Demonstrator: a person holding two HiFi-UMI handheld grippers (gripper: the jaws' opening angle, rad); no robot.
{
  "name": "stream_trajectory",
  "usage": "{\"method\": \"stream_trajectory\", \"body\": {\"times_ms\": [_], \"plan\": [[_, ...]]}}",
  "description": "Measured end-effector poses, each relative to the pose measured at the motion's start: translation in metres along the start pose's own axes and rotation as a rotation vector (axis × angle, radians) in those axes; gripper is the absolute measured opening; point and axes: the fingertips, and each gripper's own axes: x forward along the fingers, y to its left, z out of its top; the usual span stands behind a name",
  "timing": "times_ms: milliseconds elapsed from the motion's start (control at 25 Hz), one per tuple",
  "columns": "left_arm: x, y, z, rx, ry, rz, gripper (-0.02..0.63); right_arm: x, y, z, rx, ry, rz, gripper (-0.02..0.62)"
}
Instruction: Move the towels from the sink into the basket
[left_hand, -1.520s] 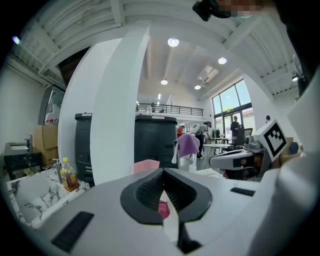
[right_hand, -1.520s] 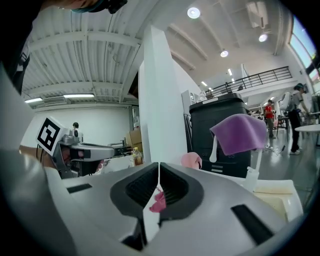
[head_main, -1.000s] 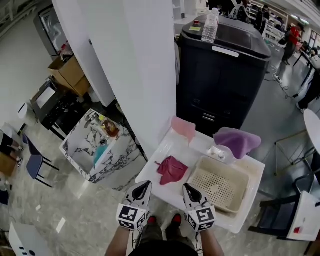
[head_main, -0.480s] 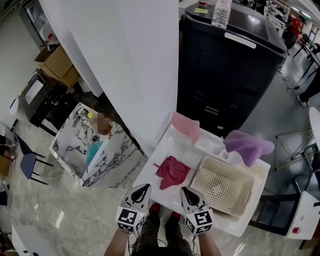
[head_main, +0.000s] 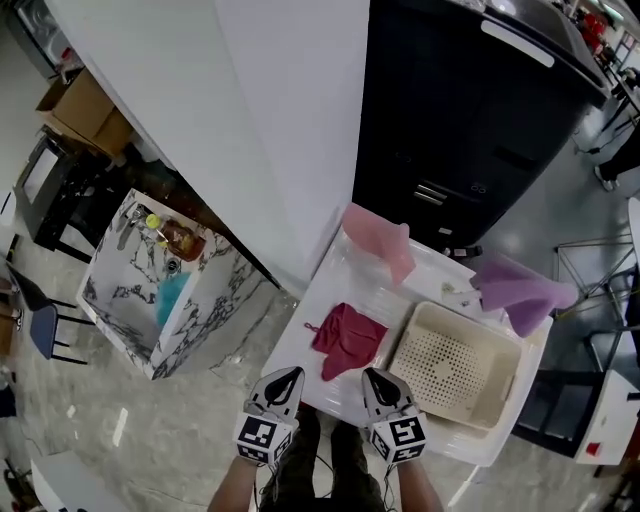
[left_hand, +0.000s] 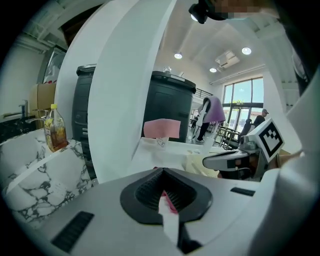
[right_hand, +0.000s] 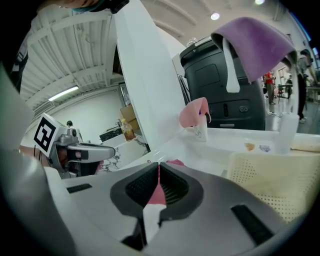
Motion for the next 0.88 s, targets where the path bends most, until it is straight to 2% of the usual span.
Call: {"method": "stream_trajectory", "body": {"times_ms": [280,360,760,880], "plan": [[0.002,0.012,0.004,-0.012,0.003,-0.01,0.003,0.03,-0.008,0.008,-0.064,0.083,0.016,0.045],[0.002,0.014,0.005,-0.017,0.002,-0.011,0.003,0.041,-0.009,0.01,-0.077,0.105,0.031,0.128],[-0.003,0.02,0.004,-0.039,0.004,-0.008,0.003,0.099,-0.014,-0.004,-0.166,0.247,0.069,0.237],[-0.004,0.022,0.003,-0.043,0.004,-0.004,0.003,0.114,-0.015,-0.017,-0.179,0.314,0.066,0.244]]}}
